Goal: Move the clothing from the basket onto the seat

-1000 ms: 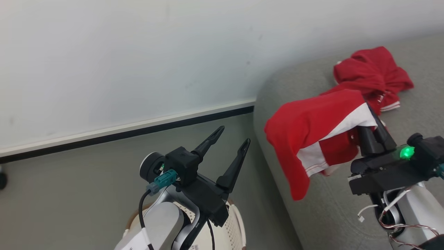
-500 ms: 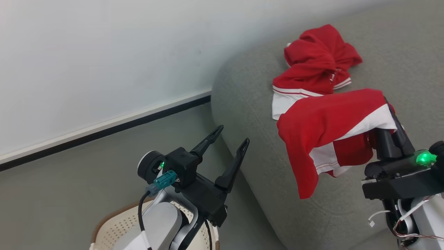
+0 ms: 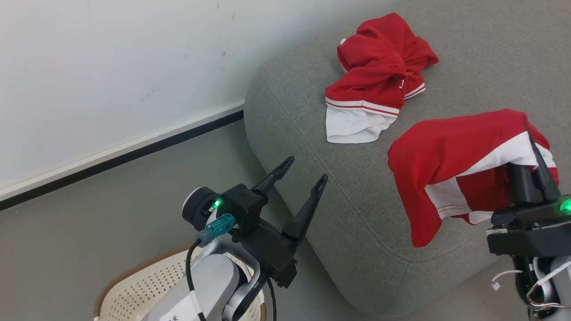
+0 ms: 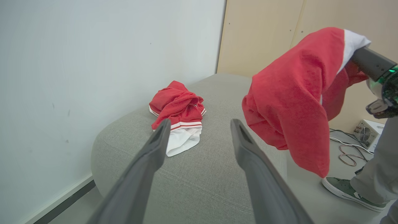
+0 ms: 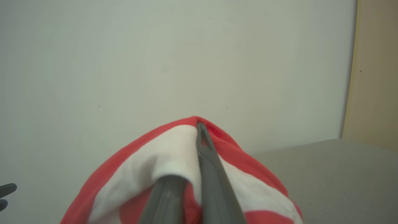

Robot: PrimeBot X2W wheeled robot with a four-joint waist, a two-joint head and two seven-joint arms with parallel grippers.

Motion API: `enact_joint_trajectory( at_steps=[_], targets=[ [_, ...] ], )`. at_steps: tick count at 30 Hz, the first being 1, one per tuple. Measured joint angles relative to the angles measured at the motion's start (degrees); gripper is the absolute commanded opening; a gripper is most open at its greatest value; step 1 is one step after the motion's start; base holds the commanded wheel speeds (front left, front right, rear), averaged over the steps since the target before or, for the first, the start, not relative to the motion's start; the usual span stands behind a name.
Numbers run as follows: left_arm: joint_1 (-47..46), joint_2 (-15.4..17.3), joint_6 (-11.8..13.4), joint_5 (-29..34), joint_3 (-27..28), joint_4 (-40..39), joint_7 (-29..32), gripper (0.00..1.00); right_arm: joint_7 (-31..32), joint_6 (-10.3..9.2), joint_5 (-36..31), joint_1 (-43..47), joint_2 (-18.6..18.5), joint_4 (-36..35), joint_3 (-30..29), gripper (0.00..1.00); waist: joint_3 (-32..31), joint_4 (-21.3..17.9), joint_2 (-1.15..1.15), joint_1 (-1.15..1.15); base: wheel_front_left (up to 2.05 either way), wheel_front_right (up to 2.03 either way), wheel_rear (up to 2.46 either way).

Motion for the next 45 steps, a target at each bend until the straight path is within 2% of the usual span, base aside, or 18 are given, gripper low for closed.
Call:
enact_joint_trajectory(
  at_steps=[3,9,13,22,28,39,45],
  targets=[
    [-0.02,-0.16,0.00,0.13,-0.37,-0.13,0.38,1.00,0.00,0.10,0.60,0.03,-0.47,-0.24,-1.03,0.00,0.51,0.07,0.00,0.00,0.00,0.00,0.00],
    [-0.67,-0.22,-0.01,0.60,-1.16,-0.73,0.57,1.00,0.00,1.54,1.76,-2.15,-0.97,1.79,-2.10,0.00,2.06,0.40,0.00,0.00,0.00,0.00,0.00],
    [-0.92,-0.43,-0.01,0.77,-1.80,-1.32,1.41,1.00,0.00,2.87,2.54,-5.88,-2.86,4.79,-2.37,0.00,3.53,0.83,0.00,0.00,0.00,0.00,0.00],
    [-2.94,-0.48,0.00,2.68,-2.81,-3.36,3.11,1.00,0.00,4.45,6.70,-16.56,-6.93,13.71,-5.46,0.00,8.28,2.60,0.00,0.00,0.00,0.00,0.00],
    [-4.77,-0.40,0.02,3.20,-2.96,-4.79,4.27,1.00,0.04,4.61,10.59,-24.90,-10.73,21.14,-8.34,0.00,12.38,4.36,0.00,0.01,0.00,0.00,0.00],
    [-9.32,-0.82,0.56,4.28,-2.89,-6.78,5.59,1.00,2.46,5.04,12.02,-38.07,-17.70,34.21,-8.56,0.00,20.48,8.77,0.00,0.01,0.00,0.00,0.00],
    [-11.01,-0.97,0.59,4.78,-2.83,-7.70,6.08,1.00,3.03,5.04,11.87,-44.57,-18.61,39.76,-8.56,0.00,25.13,11.40,0.01,0.01,0.00,0.00,0.00]
  ],
)
